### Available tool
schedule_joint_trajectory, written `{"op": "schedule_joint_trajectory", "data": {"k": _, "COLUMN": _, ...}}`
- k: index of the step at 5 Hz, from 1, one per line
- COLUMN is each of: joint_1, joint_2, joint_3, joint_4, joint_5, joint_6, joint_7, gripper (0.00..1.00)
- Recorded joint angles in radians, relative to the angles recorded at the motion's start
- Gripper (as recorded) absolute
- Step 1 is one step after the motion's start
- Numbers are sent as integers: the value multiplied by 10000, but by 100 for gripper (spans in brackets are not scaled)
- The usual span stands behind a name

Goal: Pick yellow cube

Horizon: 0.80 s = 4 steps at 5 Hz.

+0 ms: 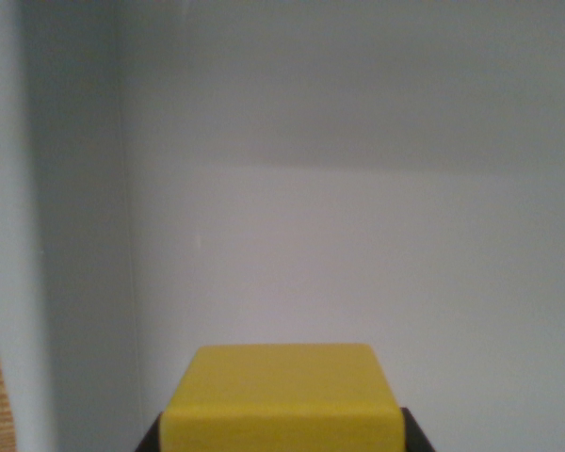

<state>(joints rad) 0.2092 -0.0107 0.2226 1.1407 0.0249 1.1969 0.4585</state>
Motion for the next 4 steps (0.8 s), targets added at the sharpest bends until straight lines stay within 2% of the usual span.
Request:
{"op": "schedule_joint_trajectory", "data": {"k": 1, "joint_1": 0, "joint_2": 0, "joint_3": 0, "joint_4": 0, "joint_5": 0, "joint_6": 0, "joint_7": 0, "gripper": 100}}
{"op": "schedule_joint_trajectory", "data": {"k": 2, "joint_1": -11, "joint_2": -158, "joint_3": -3, "joint_4": 336, "joint_5": 40, "joint_6": 491, "joint_7": -23, "gripper": 100}}
{"op": "schedule_joint_trajectory", "data": {"k": 3, "joint_1": -11, "joint_2": -158, "joint_3": -3, "joint_4": 336, "joint_5": 40, "joint_6": 491, "joint_7": -23, "gripper": 100}}
{"op": "schedule_joint_trajectory", "data": {"k": 4, "joint_1": -22, "joint_2": -306, "joint_3": -6, "joint_4": 650, "joint_5": 77, "joint_6": 949, "joint_7": -44, "gripper": 100}}
